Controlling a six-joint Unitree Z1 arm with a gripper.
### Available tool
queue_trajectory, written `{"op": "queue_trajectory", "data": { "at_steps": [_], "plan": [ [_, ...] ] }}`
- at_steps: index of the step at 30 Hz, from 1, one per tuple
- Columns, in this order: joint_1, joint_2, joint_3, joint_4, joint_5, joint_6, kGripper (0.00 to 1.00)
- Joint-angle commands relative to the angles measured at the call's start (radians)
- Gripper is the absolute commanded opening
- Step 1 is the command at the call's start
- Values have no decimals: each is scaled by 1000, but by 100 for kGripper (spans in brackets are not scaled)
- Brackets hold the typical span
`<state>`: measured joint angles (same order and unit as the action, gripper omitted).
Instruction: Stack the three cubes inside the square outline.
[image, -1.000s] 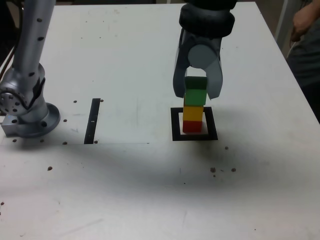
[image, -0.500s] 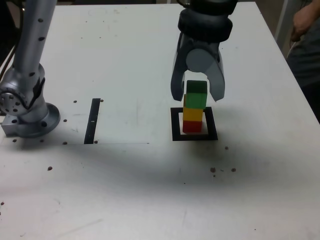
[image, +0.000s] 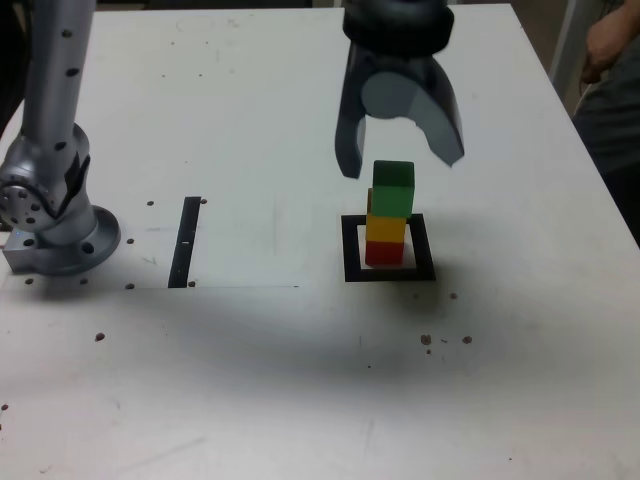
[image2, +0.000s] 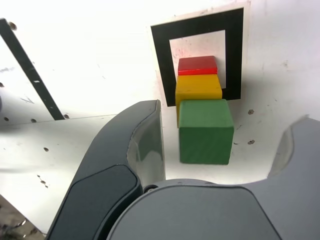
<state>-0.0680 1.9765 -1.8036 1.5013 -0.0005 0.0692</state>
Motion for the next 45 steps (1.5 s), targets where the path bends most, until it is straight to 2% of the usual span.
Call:
{"op": "queue_trajectory", "data": {
  "at_steps": [1, 15, 31, 45],
  "plan": [
    [-8, -34, 9, 4, 12, -5, 100],
    [-13, -182, 166, 9, 40, -30, 100],
    [-13, -304, 331, -6, 45, -40, 100],
    [-13, -407, 503, -61, 43, -52, 100]
  ]
}}
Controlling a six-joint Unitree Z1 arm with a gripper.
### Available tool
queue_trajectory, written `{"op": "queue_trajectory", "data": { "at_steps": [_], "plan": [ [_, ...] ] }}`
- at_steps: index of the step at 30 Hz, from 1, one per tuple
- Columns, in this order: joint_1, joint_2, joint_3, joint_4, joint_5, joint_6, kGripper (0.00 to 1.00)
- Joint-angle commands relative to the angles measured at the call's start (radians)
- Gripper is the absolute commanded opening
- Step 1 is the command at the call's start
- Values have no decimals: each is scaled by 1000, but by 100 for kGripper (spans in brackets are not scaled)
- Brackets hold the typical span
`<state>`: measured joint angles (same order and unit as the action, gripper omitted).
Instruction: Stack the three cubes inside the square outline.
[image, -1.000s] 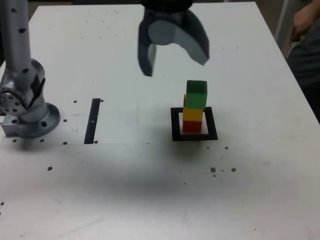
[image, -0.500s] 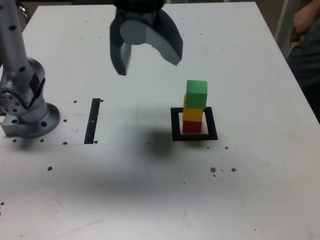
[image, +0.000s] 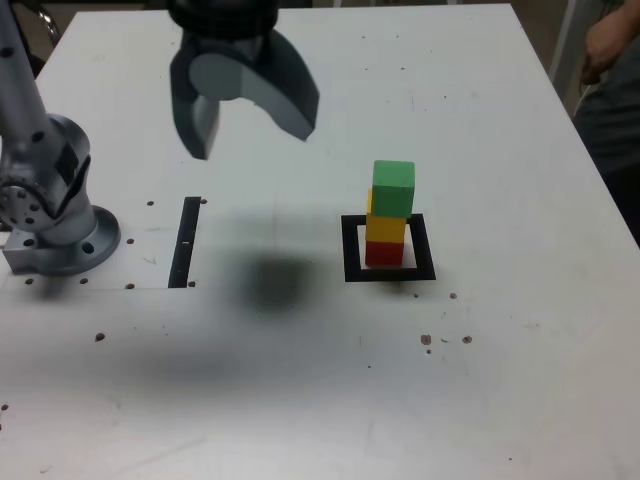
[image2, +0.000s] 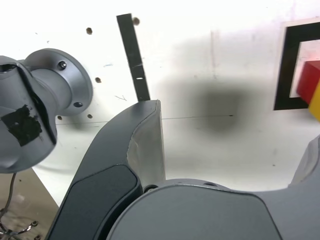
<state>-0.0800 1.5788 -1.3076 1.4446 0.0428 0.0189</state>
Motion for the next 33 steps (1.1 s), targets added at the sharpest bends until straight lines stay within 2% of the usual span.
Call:
{"op": "queue_trajectory", "data": {
  "at_steps": [1, 19, 33],
  "plan": [
    [-1, -14, 19, -8, 0, -3, 100],
    [24, -94, 280, -141, -8, -10, 100],
    [35, -107, 465, -278, -26, -13, 100]
  ]
}}
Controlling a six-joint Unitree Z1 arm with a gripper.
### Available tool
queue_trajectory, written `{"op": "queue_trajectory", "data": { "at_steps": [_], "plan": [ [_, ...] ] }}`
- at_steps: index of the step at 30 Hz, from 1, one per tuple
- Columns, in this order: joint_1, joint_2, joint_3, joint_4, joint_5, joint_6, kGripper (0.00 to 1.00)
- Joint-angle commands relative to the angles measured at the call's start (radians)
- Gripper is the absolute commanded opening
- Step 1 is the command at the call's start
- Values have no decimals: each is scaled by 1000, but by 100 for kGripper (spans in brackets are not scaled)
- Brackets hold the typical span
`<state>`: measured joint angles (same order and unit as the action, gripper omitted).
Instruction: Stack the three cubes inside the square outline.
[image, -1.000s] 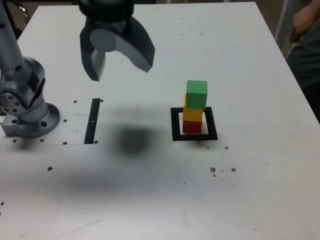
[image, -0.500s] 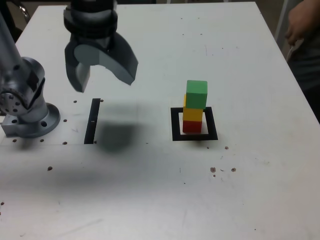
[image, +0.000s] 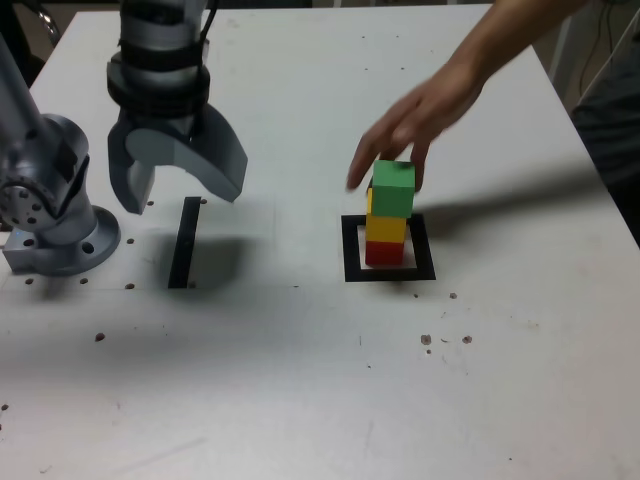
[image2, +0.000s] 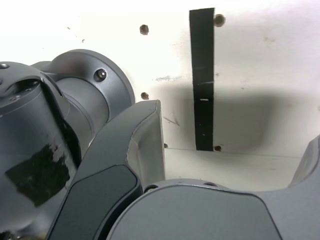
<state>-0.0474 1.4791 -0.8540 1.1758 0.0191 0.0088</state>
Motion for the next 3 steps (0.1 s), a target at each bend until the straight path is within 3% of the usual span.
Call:
{"op": "queue_trajectory", "data": {
  "at_steps": [1, 3],
  "plan": [
    [3, -8, 23, -20, -4, -3, 100],
    [3, -8, 46, -41, -8, -4, 100]
  ]
}}
